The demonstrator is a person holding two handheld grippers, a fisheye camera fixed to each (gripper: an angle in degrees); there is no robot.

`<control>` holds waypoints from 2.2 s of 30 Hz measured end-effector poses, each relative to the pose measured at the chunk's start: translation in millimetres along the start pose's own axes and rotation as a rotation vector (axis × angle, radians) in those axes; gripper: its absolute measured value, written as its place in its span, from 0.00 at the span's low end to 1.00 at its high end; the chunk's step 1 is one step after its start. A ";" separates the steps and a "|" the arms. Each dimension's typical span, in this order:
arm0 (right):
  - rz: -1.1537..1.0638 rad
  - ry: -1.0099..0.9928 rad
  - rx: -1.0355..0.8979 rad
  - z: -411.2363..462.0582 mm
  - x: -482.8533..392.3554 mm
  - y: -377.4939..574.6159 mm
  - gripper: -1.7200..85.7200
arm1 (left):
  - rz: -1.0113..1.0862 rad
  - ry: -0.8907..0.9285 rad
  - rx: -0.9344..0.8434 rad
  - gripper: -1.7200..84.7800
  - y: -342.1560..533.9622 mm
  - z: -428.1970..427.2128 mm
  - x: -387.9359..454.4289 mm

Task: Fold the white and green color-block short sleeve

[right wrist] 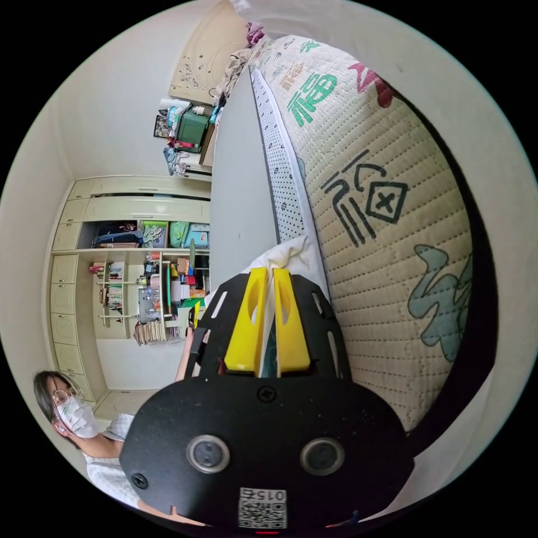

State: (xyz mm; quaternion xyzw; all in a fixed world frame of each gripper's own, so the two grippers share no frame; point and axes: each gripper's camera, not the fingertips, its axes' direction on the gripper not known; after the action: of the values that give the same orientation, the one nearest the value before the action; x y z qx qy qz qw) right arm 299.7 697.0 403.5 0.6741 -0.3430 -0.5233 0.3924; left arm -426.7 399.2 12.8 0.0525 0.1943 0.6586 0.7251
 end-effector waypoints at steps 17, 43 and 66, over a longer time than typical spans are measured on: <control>0.000 0.195 0.073 53.4 -43.7 45.2 0.02 | 0.151 -0.225 0.044 0.01 27.4 41.2 31.5; -0.079 0.430 0.254 89.9 3.8 359.5 0.15 | 1.149 -0.524 -0.499 0.14 293.8 447.9 248.8; -0.255 0.492 0.301 57.6 -12.9 412.7 0.02 | 0.914 -0.545 -0.551 0.02 304.8 567.9 286.3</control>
State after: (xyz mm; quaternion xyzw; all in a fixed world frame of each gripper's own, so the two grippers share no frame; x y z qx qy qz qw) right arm 219.4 510.0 767.3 0.8686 -0.2242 -0.3328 0.2907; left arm -496.1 819.3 575.0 0.1077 -0.2188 0.8927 0.3789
